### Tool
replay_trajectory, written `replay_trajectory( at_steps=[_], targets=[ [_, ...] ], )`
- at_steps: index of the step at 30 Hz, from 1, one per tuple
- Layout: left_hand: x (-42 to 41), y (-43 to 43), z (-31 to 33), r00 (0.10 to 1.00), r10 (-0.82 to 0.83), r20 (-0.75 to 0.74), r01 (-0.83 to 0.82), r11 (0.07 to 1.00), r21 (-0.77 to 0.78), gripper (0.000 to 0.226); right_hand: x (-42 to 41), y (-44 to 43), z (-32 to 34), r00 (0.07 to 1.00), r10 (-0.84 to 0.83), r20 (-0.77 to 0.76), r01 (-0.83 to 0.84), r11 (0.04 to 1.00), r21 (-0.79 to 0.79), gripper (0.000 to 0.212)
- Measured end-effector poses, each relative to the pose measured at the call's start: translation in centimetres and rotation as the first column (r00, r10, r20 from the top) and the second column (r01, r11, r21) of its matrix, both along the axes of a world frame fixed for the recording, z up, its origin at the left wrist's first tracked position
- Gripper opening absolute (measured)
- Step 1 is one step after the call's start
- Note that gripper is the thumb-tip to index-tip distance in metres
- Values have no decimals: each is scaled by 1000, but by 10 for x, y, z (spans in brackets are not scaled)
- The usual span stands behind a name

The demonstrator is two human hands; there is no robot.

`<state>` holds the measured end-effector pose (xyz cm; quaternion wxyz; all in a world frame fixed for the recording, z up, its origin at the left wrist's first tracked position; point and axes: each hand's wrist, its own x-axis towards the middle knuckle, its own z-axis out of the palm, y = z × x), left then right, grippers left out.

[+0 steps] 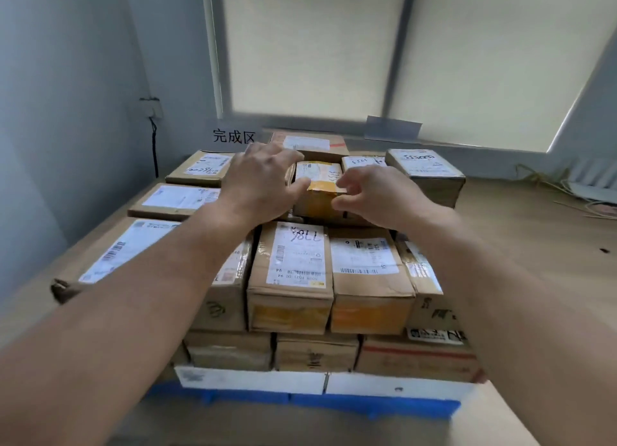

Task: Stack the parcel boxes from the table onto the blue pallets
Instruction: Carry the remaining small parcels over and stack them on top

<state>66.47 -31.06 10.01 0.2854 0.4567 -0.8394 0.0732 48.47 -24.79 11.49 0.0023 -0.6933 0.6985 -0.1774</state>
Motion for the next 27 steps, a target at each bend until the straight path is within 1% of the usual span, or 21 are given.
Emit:
replay_trajectory(
  at_steps=[3,6,8,10,13,14,16,22,24,25,27],
  targets=[
    [18,24,-20,993,-51,-103,53,999,13,46,15,21,-13,997,71,16,-72,992,101,47],
    [39,48,-35,982,-24,-187,39,997,74,57,25,40,-24,992,125,17,-126,980,152,59],
    [52,63,-46,987,9,-163,10,993,117,67,27,51,-33,989,149,-14,-144,973,179,66],
    [63,74,-57,994,42,-100,-24,984,176,74,26,60,-43,987,155,-39,-143,964,223,73],
    [72,83,-75,998,64,19,-66,967,245,78,26,63,-58,976,185,-115,-150,953,265,73],
    [72,86,-79,997,72,39,-80,961,266,77,27,63,-60,971,192,-141,-149,952,266,71],
    [72,88,-82,996,82,29,-87,951,296,70,29,63,-64,968,190,-163,-143,955,260,70],
    [74,89,-78,996,62,70,-83,932,353,67,28,59,-66,971,181,-154,-137,956,260,70],
    [74,89,-81,995,57,84,-82,941,328,56,30,61,-67,967,188,-169,-138,953,269,70],
    [73,87,-81,995,49,91,-75,949,308,53,30,61,-65,972,181,-152,-136,953,270,70],
    [70,88,-77,992,59,111,-91,948,305,54,31,62,-61,968,185,-170,-133,951,279,75]
  ],
)
